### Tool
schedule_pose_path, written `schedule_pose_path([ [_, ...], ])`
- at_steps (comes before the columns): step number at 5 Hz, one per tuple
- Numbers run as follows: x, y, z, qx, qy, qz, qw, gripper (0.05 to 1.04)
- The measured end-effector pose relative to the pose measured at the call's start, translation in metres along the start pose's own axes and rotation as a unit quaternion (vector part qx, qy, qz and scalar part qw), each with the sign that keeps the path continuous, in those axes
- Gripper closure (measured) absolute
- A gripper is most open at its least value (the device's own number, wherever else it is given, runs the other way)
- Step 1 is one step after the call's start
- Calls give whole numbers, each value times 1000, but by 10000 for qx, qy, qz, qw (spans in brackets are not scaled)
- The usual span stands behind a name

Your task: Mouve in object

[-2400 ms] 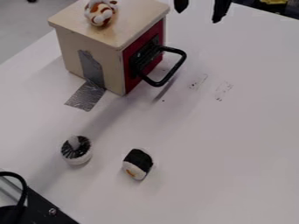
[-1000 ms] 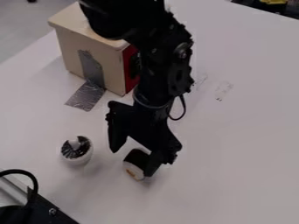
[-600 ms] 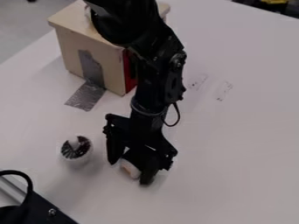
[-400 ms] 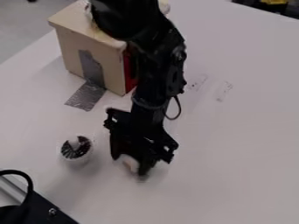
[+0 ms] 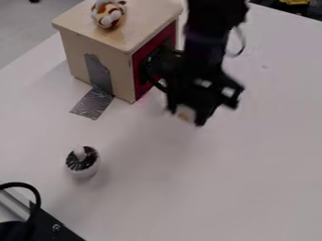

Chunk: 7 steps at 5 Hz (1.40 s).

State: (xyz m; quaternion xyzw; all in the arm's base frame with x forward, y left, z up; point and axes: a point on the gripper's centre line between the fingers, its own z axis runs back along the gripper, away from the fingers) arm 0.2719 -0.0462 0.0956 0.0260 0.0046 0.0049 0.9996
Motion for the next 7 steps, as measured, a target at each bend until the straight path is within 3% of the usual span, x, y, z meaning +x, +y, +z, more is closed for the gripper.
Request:
schedule_pose_path([
  [1, 51, -14, 4, -56, -19, 39, 10000, 590],
  [2, 99, -18, -22, 18, 180, 77, 9998, 590],
  [3, 134, -10, -56, 260, 473, 80, 9985, 536],
  [4, 140, 0, -75, 413, 754, 153, 9962, 248],
  [5, 143, -1, -65, 376, 770, 201, 9961, 77],
  [6, 144, -5, -45, 172, 740, 245, 9968, 83],
  [7, 144, 1, 6, -89, 317, 308, 9990, 83],
])
